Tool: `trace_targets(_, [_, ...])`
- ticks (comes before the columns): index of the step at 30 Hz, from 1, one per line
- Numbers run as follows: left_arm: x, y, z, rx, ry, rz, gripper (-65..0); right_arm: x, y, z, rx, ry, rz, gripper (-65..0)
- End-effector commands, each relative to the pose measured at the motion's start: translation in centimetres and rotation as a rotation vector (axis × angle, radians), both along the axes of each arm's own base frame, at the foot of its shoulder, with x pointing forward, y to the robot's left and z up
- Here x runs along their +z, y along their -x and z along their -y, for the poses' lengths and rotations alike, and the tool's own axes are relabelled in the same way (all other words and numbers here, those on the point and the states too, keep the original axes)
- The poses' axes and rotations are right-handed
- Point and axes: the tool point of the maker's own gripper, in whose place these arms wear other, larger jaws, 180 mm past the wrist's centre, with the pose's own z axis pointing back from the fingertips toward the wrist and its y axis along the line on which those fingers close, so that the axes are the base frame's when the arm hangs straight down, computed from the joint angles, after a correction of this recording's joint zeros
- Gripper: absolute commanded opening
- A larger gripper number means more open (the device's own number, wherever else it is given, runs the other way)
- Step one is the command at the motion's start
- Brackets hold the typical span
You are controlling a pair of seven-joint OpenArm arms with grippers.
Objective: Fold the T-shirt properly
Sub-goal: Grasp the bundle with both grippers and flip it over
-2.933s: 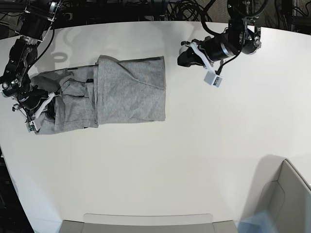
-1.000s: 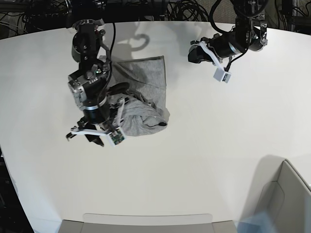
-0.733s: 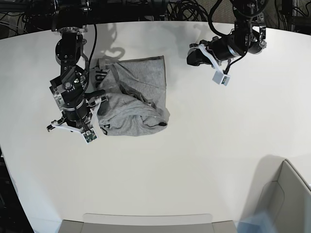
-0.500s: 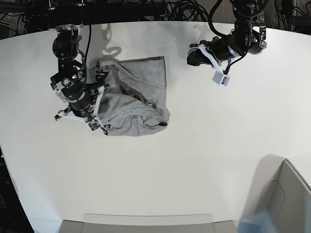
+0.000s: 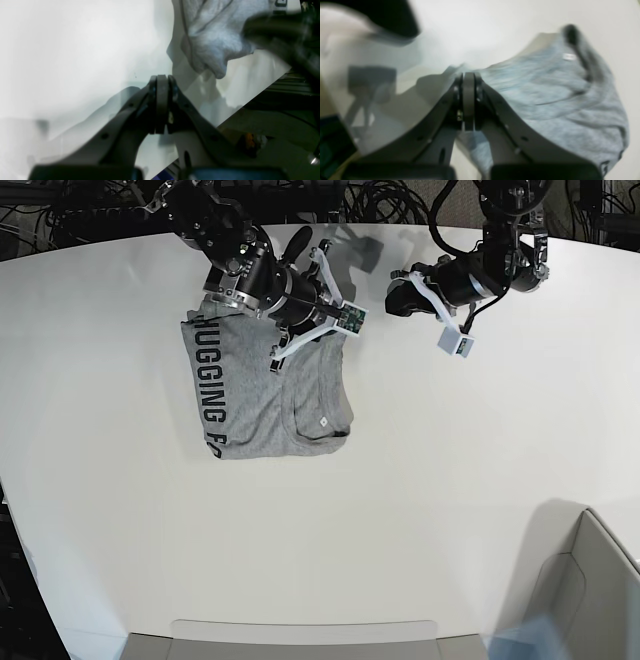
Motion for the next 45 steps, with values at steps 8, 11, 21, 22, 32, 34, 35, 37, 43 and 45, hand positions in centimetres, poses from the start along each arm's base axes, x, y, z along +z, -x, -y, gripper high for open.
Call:
trace_targets(8, [1.5, -1.7, 0.2, 0.000, 0.019, 0.063, -65.0, 4.1, -7.3, 5.8, -0.224, -0.022, 0.151, -65.0])
trace_targets(11, [2.3, -2.4, 0.7, -0.011, 0.025, 0.096, -65.0, 4.9, -10.3, 10.2, -0.363, -0.003, 0.188, -65.0])
trace_targets(21, [8.0, -3.5, 11.0, -0.342, 0.117, 0.292, -65.0, 3.1, -15.3, 18.1, -0.519, 0.068, 0.126, -65.0])
trace_targets(22, [8.1, -3.3, 11.4, -0.359, 0.121, 0.294, -65.0, 2.9, -15.6, 18.3, -0.519, 0.066, 0.116, -65.0])
trace_targets(32, [1.8, -3.7, 11.7, -0.425, -0.012, 0.169, -65.0, -2.1, -15.4, 18.7, -0.522, 0.050, -0.019, -65.0])
trace_targets(34, [0.9, -3.3, 11.6, -0.442, -0.043, 0.156, -65.0, -3.2, -14.3, 18.0, -0.493, 0.072, -0.044, -65.0])
trace_targets(35, [0.5, -3.5, 11.3, -0.444, -0.067, 0.156, -65.0, -3.6, -13.5, 17.7, -0.483, 0.076, -0.055, -65.0])
trace_targets(37, [-0.2, -4.0, 10.8, -0.446, -0.114, 0.156, -65.0, -3.8, -12.4, 17.7, -0.470, 0.086, -0.058, -65.0])
trace_targets(43, [-2.1, -5.3, 8.2, -0.437, -0.287, 0.170, -65.0, -4.3, -8.5, 16.3, -0.430, 0.075, -0.078, -65.0])
trace_targets(45, [-1.7, -7.5, 6.7, -0.410, -0.359, 0.207, -65.0, -4.5, -6.7, 15.5, -0.412, 0.074, -0.097, -65.0])
